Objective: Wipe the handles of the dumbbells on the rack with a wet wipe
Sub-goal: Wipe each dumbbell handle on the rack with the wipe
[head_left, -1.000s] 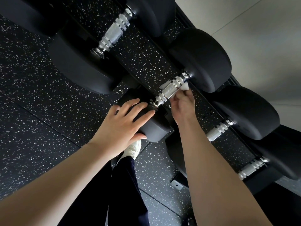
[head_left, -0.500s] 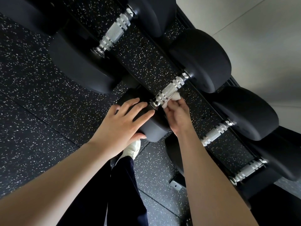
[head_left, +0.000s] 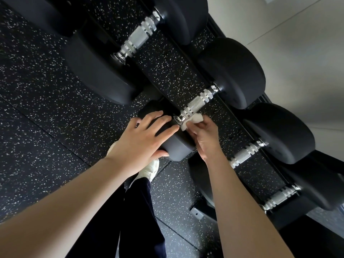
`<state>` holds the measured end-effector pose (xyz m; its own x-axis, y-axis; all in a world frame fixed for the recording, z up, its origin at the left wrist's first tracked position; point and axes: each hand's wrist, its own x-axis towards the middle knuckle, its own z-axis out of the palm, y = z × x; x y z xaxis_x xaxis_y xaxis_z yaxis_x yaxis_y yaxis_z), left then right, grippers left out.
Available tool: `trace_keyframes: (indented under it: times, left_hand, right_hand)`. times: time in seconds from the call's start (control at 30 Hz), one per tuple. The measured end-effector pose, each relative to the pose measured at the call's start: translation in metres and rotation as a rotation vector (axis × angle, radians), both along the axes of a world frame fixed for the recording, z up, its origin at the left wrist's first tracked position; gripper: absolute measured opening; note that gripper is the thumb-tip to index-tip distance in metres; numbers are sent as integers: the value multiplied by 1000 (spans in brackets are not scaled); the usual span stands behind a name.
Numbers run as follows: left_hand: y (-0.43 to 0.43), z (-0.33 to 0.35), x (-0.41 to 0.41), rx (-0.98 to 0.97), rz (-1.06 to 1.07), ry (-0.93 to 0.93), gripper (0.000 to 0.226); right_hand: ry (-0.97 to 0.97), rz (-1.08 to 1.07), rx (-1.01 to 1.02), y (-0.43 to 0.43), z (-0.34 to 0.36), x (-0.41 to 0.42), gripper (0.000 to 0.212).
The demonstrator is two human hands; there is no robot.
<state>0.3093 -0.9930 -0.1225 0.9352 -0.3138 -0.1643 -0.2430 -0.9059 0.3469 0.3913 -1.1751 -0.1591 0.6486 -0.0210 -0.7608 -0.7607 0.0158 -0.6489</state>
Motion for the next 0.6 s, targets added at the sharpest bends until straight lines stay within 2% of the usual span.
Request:
trace_keyframes:
  times: [0.2,0.3,0.47,0.6]
  left_hand:
    - [1,-2,0,-42,13,-12,74]
    - [2,-5,0,-73,12,-23,76]
    - [8,-4,1,-127,15,-30,80]
    - [10,-4,3,-152,24,-32,77]
  right_hand:
    - [-231,116,-383,12,11,-12,21]
    - [-375,283,-472,18,12,-14,18]
    - [-660,609,-658,26,11,-4,26]
    - [-617,887,-839,27,15,8,27]
